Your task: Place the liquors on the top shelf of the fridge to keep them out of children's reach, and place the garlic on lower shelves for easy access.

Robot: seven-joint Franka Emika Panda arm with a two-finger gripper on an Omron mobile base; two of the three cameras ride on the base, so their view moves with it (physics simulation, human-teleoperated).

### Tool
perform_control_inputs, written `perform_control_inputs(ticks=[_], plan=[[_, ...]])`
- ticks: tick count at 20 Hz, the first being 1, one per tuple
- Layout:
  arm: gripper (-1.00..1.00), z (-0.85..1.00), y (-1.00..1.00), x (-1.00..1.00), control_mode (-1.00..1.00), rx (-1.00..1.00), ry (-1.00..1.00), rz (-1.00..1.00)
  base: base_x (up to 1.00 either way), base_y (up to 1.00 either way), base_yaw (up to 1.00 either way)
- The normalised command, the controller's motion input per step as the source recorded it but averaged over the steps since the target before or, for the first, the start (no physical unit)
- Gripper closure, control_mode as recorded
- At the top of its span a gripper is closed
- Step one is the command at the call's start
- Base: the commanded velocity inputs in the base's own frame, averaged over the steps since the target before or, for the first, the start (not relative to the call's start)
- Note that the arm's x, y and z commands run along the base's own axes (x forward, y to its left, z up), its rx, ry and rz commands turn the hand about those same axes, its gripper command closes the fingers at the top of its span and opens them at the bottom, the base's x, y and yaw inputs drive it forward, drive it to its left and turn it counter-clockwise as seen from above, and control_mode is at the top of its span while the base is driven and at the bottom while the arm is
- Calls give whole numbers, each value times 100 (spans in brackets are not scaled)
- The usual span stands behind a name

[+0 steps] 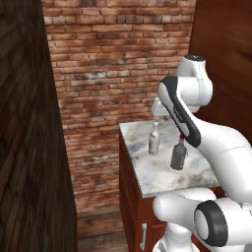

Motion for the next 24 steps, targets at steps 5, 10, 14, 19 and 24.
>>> perform_control_inputs(ticks=[5,10,14,19,24], plan=[[-100,0,4,-16,-100,-1,0,-1,0,0,0],[-100,-2,0,-47,-100,0,-9,-10,0,0,0],[-100,-14,0,-52,-100,-1,-24,-22,0,0,0],[-100,-10,2,-25,-100,-4,-15,-35,0,0,0],[-100,-22,0,-1,-100,-3,-2,-39,0,0,0]])
